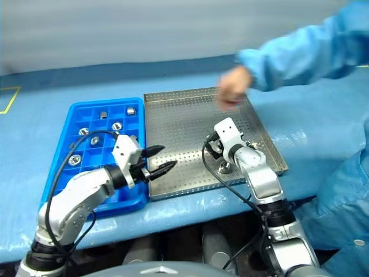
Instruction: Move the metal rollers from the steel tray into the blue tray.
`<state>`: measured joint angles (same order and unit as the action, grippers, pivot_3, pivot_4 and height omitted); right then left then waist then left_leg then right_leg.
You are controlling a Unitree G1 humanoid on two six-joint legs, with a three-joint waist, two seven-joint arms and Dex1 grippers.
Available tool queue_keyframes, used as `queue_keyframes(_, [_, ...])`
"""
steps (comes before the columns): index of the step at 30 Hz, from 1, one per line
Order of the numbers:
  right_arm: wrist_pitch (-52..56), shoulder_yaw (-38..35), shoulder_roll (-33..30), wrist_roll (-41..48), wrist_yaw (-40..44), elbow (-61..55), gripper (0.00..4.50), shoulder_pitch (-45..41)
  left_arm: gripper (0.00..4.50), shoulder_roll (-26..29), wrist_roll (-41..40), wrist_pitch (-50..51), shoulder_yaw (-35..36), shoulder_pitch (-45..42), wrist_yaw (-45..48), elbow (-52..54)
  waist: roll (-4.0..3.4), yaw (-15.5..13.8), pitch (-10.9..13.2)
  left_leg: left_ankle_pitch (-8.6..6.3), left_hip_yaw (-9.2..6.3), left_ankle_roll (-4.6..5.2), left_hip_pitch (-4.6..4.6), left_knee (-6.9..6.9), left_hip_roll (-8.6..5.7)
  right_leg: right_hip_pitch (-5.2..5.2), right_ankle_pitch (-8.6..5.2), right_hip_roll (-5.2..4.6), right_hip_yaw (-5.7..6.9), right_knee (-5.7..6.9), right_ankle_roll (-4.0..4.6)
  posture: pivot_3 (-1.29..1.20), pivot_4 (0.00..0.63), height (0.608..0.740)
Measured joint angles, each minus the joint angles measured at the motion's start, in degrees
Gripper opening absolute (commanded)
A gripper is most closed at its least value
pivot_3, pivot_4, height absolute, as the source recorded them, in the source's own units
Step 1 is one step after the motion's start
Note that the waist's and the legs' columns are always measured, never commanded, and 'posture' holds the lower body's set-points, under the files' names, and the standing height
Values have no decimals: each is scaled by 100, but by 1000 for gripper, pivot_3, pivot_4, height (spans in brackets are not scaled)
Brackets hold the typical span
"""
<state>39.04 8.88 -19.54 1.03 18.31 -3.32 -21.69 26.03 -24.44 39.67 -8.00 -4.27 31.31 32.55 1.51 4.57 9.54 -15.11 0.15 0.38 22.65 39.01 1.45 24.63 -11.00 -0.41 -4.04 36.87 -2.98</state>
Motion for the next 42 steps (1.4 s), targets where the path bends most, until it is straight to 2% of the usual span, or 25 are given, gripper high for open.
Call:
queue_keyframes(7, [64,-33,245,-95,-262,440,4500,-77,3420,-4,128,-32,-151,27,-7,-93,-2,39,1,0,-2,0,0,-2,4,2,0,4,0,1,0,-79,150,740])
queue_keyframes(10, [80,-84,341,-75,-288,555,3901,-177,3463,7,129,-39,-116,86,-26,-93,-1,37,1,0,-1,0,0,-1,3,1,0,4,-2,0,-1,-75,150,740])
queue_keyframes(16, [79,-124,447,-68,-366,649,1970,-183,3463,7,151,-119,-21,134,-125,-89,-2,15,1,0,-3,0,0,-1,3,0,0,3,-1,0,-1,-68,150,740])
queue_keyframes(25, [96,-248,495,-37,-370,665,1872,-184,3463,12,157,-130,233,253,-257,-89,-3,25,1,0,-3,1,0,-6,4,3,0,5,-1,0,-1,-61,150,740])
queue_keyframes(28, [97,-187,516,133,-72,420,1872,-150,3463,53,165,-131,523,374,-378,-69,-8,39,5,0,-1,1,1,-8,7,8,0,6,-2,1,-1,-59,150,740])
queue_keyframes(35, [100,512,808,763,940,-836,1872,-163,3463,248,359,-55,1302,738,-848,39,-8,38,5,0,-14,1,-1,-12,16,7,-4,15,7,3,5,-31,150,740])
queue_keyframes(42, [-41,1221,1407,879,1314,-550,1872,-608,3463,259,549,170,2021,1133,-1360,157,-7,-46,5,0,-26,0,1,-12,14,7,-4,-7,13,-2,5,28,150,740])
